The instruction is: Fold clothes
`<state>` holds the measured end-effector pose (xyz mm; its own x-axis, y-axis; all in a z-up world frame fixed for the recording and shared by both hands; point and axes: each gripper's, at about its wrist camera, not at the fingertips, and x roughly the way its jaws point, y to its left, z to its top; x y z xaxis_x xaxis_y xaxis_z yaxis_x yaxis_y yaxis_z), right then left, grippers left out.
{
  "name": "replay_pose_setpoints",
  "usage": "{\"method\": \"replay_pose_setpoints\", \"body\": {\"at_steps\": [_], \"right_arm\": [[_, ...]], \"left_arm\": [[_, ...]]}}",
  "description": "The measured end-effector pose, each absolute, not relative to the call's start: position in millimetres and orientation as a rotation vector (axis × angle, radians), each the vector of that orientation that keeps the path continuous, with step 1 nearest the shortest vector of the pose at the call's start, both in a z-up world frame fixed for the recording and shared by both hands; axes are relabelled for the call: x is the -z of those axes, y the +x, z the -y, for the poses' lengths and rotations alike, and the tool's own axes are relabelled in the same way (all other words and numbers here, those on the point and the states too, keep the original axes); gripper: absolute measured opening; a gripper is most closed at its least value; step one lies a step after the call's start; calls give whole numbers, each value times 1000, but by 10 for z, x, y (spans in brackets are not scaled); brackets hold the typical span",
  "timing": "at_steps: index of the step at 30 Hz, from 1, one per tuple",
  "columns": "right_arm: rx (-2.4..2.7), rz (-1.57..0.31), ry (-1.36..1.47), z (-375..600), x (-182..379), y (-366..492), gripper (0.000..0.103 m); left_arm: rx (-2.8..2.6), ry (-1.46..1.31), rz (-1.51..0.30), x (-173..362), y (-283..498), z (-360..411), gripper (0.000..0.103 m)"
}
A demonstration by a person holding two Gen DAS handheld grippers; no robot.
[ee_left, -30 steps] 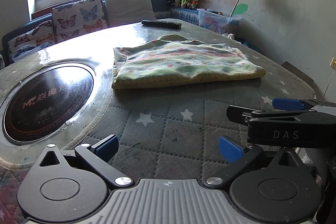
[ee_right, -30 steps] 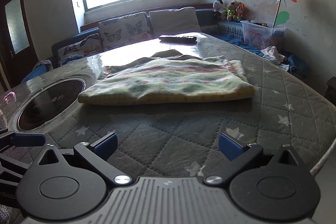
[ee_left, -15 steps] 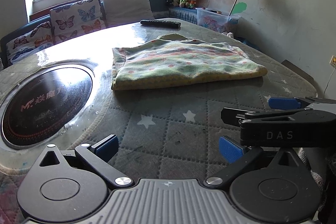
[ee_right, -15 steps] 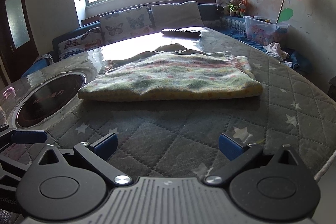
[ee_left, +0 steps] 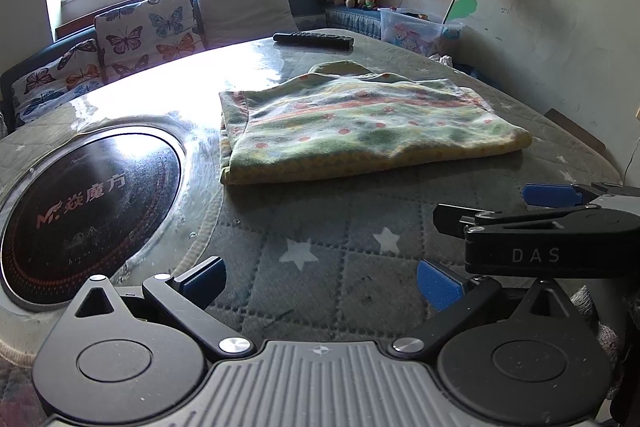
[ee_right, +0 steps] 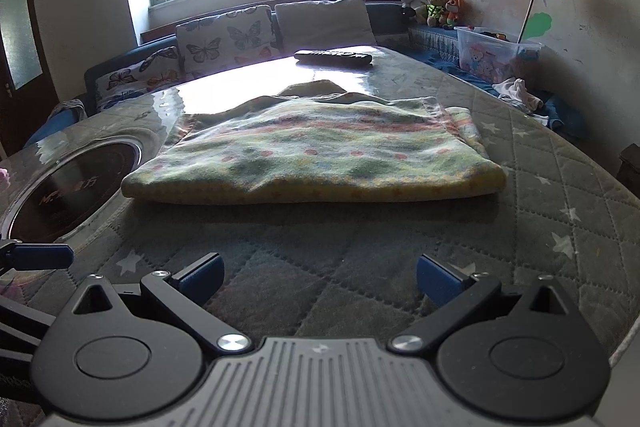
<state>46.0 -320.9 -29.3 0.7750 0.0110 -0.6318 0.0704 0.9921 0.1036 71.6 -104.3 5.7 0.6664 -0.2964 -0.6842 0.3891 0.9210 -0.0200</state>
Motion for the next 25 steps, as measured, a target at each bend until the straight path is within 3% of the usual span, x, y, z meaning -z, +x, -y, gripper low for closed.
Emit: {"method": "replay_pose_setpoints", "body": {"at_steps": [25], "right_arm": [[76, -692, 125, 3303, 282, 679, 103]], "left_arm": [[375, 150, -773, -36, 975, 1030, 103]]}}
